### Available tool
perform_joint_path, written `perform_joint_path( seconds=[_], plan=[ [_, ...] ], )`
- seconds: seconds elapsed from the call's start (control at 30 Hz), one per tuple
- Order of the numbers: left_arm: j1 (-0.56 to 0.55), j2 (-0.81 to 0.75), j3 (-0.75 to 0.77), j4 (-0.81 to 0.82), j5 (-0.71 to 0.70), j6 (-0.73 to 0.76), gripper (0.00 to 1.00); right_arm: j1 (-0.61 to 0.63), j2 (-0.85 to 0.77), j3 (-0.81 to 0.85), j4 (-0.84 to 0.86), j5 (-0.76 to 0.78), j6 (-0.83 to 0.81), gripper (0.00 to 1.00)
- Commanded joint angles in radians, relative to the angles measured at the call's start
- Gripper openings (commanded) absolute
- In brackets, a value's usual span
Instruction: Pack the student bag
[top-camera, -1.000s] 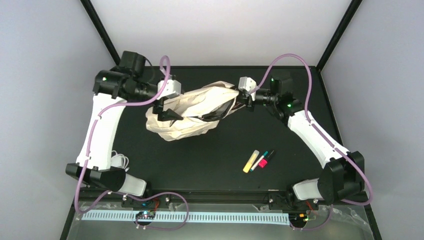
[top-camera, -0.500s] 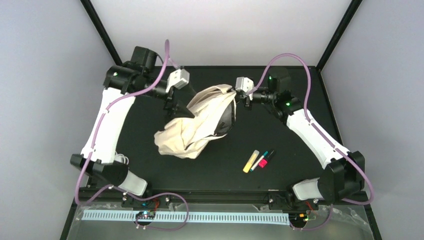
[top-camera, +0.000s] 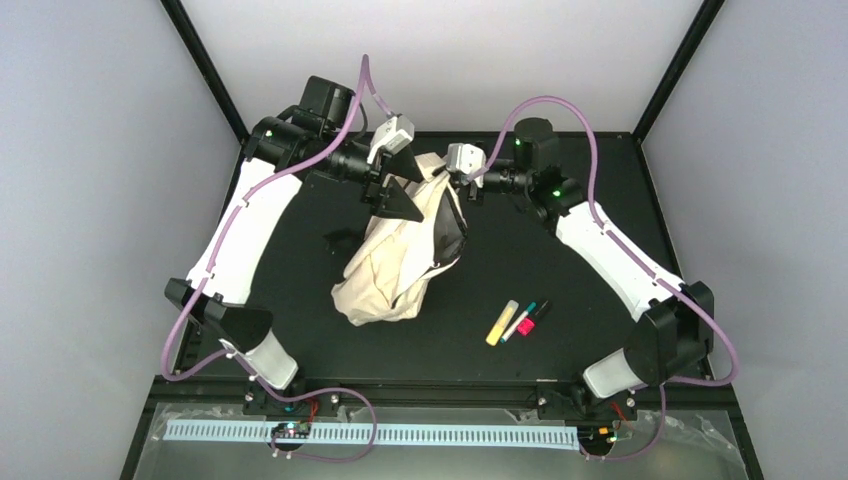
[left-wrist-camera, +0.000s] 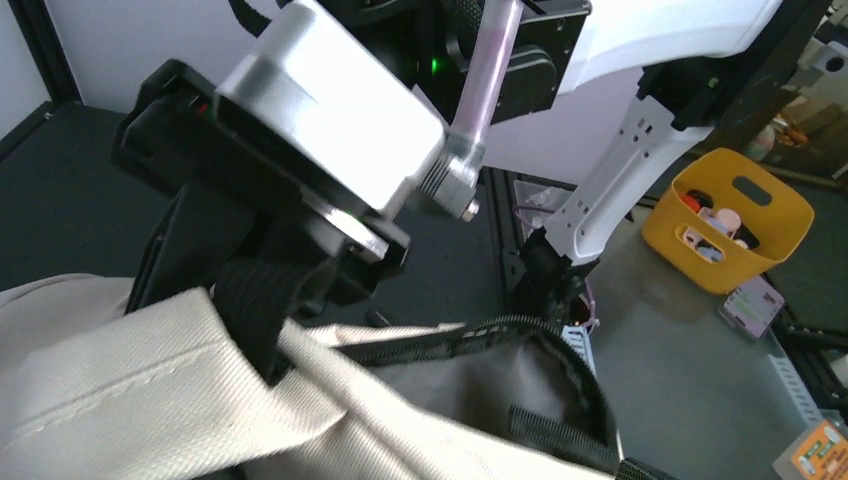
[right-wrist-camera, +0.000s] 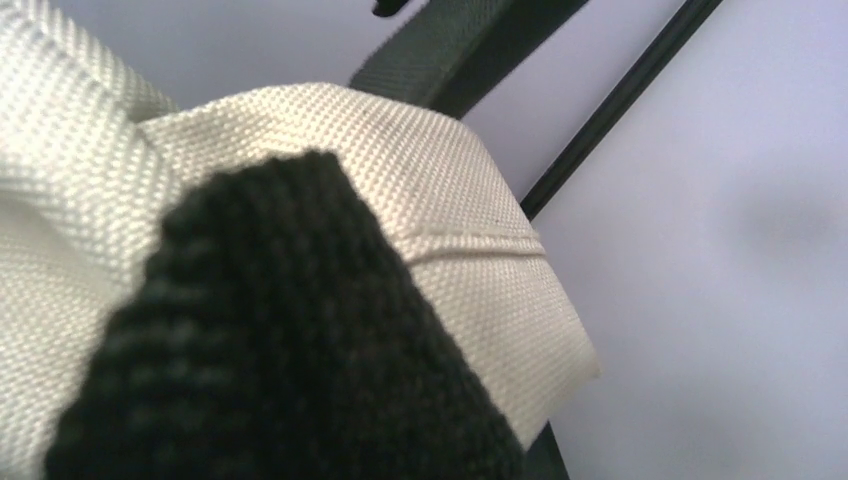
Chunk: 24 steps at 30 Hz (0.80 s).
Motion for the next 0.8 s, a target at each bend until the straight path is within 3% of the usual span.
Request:
perform_joint_path(
  seconds=[0.0,0.1,0.2,0.23,0.4,0.43,0.47,0.57,0.6,0.7,0.77],
  plan=[
    [-0.034,-0.020,0.006,0.067,-0.003,-0.102,0.99,0.031,-0.008,0.071,0.120,0.111,-0.016,0.01],
    [-0.037,-0.034,-0.002,0.086,-0.046,-0.109,0.99,0.032,-0.006,0.073,0.139,0.175,-0.006,0.01],
    [-0.038,-0.036,-0.050,0.119,-0.180,-0.111,0.99,0.032,-0.009,0.073,0.146,0.157,-0.006,0.01],
    [-0.038,-0.030,-0.059,0.115,-0.205,-0.096,0.93,0.032,-0.011,0.073,0.152,0.146,-0.004,0.01],
    [-0.038,0.016,-0.040,0.071,-0.159,-0.107,0.07,0.032,-0.006,0.077,0.187,0.141,0.058,0.01],
    [-0.038,0.016,-0.037,0.088,-0.145,-0.135,0.02,0.032,-0.004,0.077,0.194,0.151,0.083,0.02],
    [-0.038,0.011,-0.039,0.116,-0.146,-0.172,0.02,0.032,-0.006,0.076,0.197,0.172,0.112,0.09],
    [-0.037,-0.022,-0.055,0.238,-0.222,-0.307,0.02,0.028,-0.041,0.053,0.204,0.292,0.171,0.58],
    [-0.037,-0.042,-0.066,0.290,-0.261,-0.347,0.02,0.020,-0.071,0.032,0.217,0.346,0.190,0.66],
    [-0.035,-0.114,-0.117,0.448,-0.416,-0.416,0.02,-0.023,-0.156,-0.022,0.252,0.457,0.294,0.75],
    [-0.031,-0.116,-0.057,0.448,-0.493,-0.416,0.02,-0.065,-0.212,-0.019,0.232,0.479,0.391,0.77]
  ],
)
